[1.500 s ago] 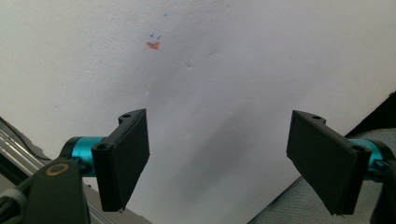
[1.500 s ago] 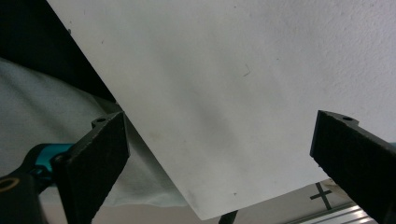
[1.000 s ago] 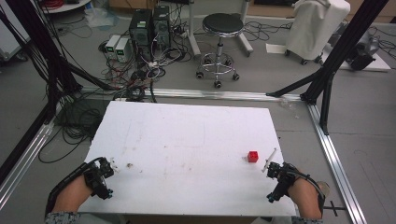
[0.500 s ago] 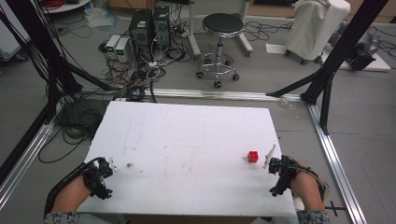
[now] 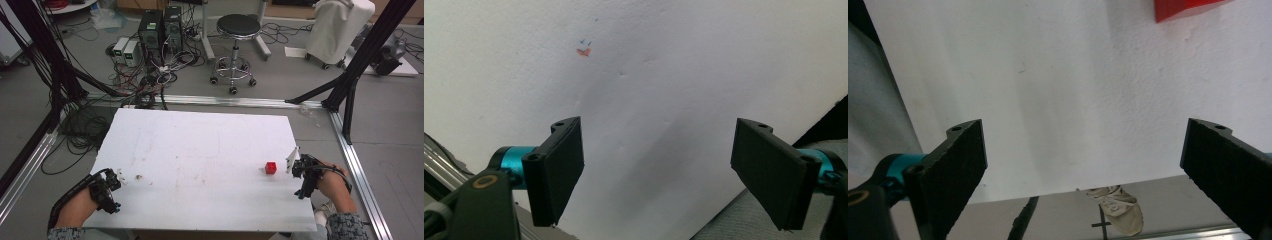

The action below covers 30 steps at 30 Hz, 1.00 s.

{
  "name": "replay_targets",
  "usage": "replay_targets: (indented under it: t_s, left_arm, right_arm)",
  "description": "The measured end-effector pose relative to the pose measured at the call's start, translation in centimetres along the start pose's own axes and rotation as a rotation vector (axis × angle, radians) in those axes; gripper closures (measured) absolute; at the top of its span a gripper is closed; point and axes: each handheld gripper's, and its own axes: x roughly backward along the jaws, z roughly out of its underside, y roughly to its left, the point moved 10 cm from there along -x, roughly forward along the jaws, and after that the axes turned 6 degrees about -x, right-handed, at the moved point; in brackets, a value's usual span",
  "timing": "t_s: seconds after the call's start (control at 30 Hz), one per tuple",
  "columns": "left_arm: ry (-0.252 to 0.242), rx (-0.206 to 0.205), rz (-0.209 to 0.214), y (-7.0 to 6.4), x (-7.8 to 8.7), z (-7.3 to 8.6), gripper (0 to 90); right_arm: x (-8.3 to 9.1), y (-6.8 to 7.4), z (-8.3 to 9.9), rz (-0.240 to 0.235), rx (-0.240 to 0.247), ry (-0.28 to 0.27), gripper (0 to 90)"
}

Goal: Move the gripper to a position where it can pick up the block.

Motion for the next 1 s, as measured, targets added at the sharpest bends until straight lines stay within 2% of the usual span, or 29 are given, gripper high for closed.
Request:
replay_targets:
  t_s: [0.1,0.2,0.33,0.63,0.77,1.0]
  left_arm:
    - [0.003,-0.002,0.002,0.0,0.0,0.0,21.5]
    - [0.001,-0.001,0.007,0.0,-0.1,0.0,21.5]
    - [0.01,-0.001,0.009,0.0,-0.3,0.2,21.5]
    - [0.005,0.002,0.011,0.0,-0.4,0.1,21.5]
    - [0.009,0.002,0.012,0.0,-0.5,0.2,21.5]
    - [0.002,0.006,0.014,-0.1,-0.4,0.0,21.6]
  right_arm:
    - [0.5,-0.7,0.0,0.016,0.052,0.021,4.0]
    - [0.8,-1.1,-0.1,0.011,0.077,0.038,4.0]
    - [1.2,-2.0,-0.6,0.023,0.117,0.028,4.0]
    - [2.0,-3.8,-1.4,0.047,0.148,0.021,4.0]
    - [2.4,-4.8,-2.1,0.077,0.165,0.009,4.0]
    - [2.1,-5.3,-3.2,0.072,0.198,0.027,4.0]
